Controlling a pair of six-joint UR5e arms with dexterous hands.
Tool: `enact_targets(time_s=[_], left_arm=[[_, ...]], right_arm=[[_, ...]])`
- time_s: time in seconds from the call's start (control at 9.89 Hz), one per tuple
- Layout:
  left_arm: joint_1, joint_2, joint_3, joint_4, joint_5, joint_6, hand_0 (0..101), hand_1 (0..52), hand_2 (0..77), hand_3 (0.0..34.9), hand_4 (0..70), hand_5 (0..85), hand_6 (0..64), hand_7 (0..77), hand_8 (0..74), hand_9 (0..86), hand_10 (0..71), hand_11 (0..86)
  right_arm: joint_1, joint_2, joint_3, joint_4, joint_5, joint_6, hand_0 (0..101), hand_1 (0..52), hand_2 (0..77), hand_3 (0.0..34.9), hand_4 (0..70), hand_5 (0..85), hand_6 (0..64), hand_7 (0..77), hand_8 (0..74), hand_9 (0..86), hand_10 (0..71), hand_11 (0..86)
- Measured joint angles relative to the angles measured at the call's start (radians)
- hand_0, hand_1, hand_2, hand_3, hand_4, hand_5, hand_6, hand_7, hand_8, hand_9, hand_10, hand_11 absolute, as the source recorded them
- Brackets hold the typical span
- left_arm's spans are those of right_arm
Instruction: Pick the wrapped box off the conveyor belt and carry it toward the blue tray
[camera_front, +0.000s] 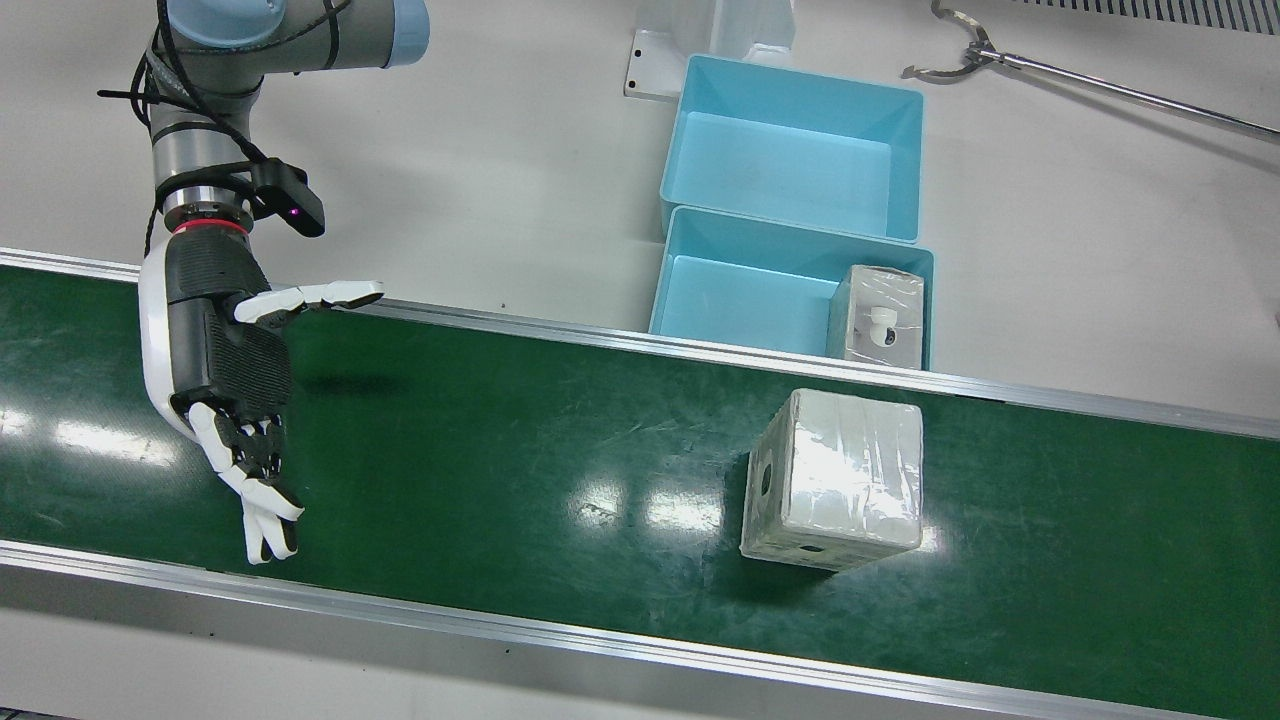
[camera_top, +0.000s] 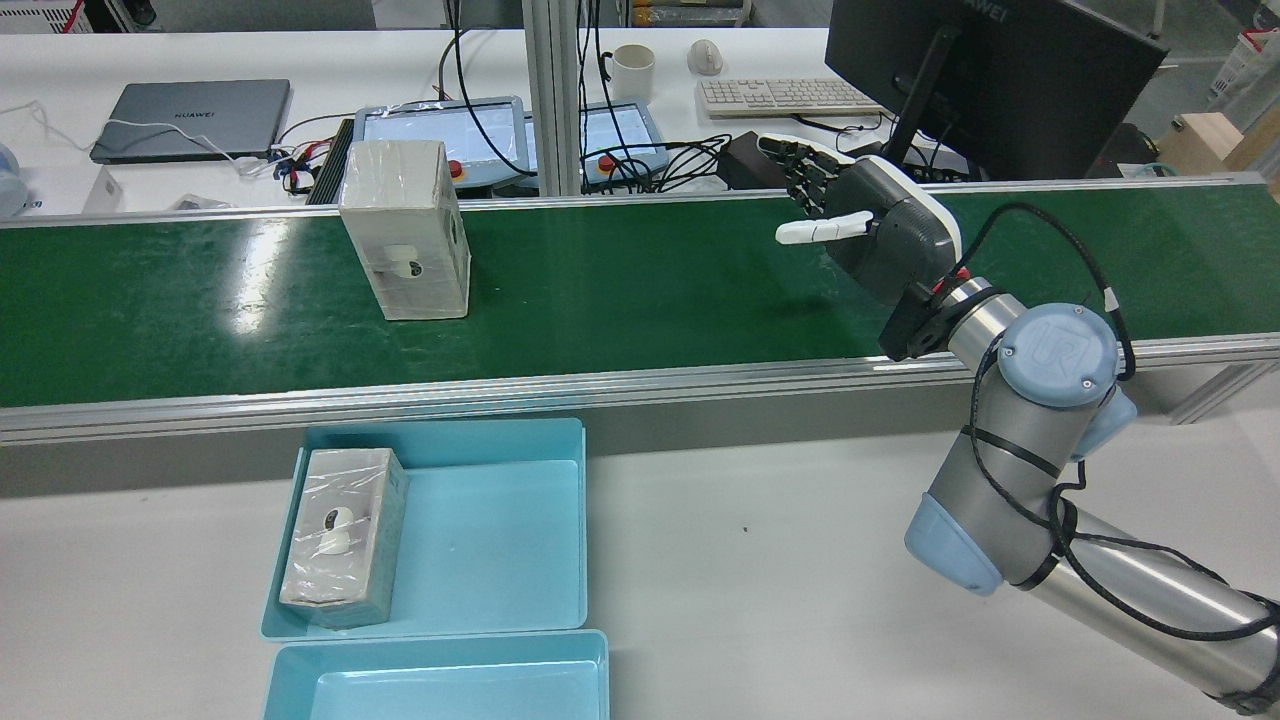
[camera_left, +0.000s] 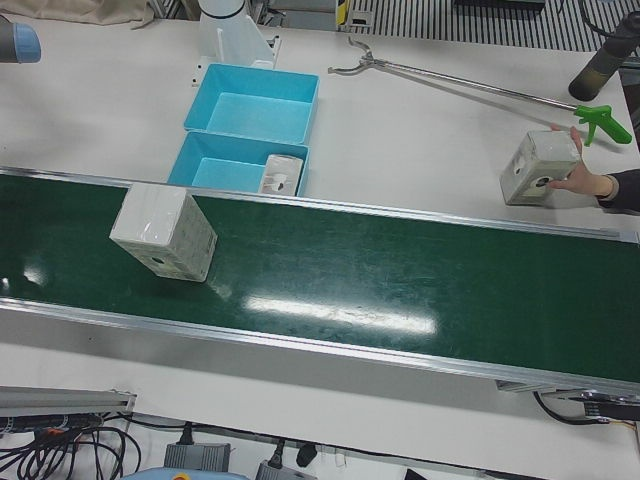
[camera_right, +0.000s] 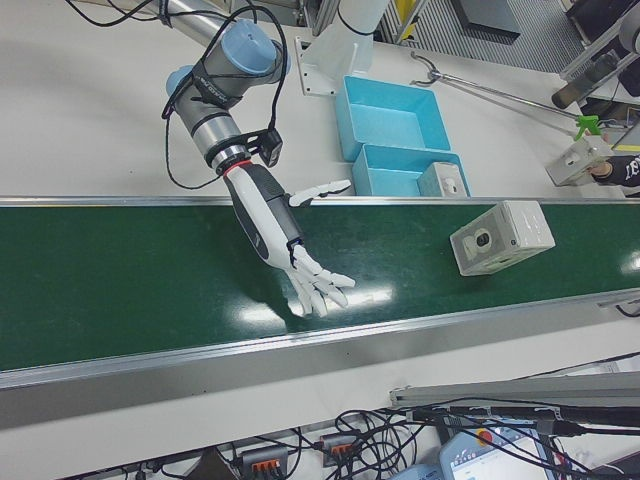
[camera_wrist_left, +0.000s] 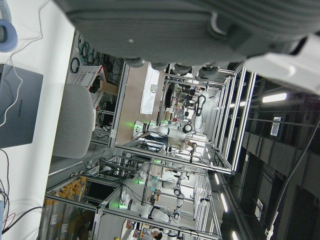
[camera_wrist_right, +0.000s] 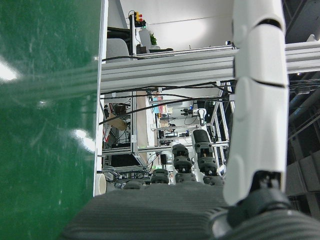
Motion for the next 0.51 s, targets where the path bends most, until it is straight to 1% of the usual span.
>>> enact_targets(time_s=[0.2, 0.51], left_arm=[[0.000, 0.000, 0.000, 0.000, 0.000, 0.000, 0, 0.0, 1.1, 0.0, 0.0, 1.1, 0.5, 0.5, 0.5, 0.0, 0.5, 0.5], [0.000, 0.000, 0.000, 0.000, 0.000, 0.000, 0, 0.0, 0.5, 0.0, 0.0, 1.1, 0.5, 0.5, 0.5, 0.0, 0.5, 0.5]], right_arm=[[0.001, 0.000, 0.000, 0.000, -0.001, 0.002, 48, 15.3, 9.3, 0.0, 12.0, 17.5, 3.3, 3.3, 1.1, 3.8, 0.0, 0.5], [0.001, 0.000, 0.000, 0.001, -0.001, 0.001, 48, 14.7, 9.3, 0.0, 11.5, 18.5, 3.3, 3.3, 1.1, 3.8, 0.0, 0.5]])
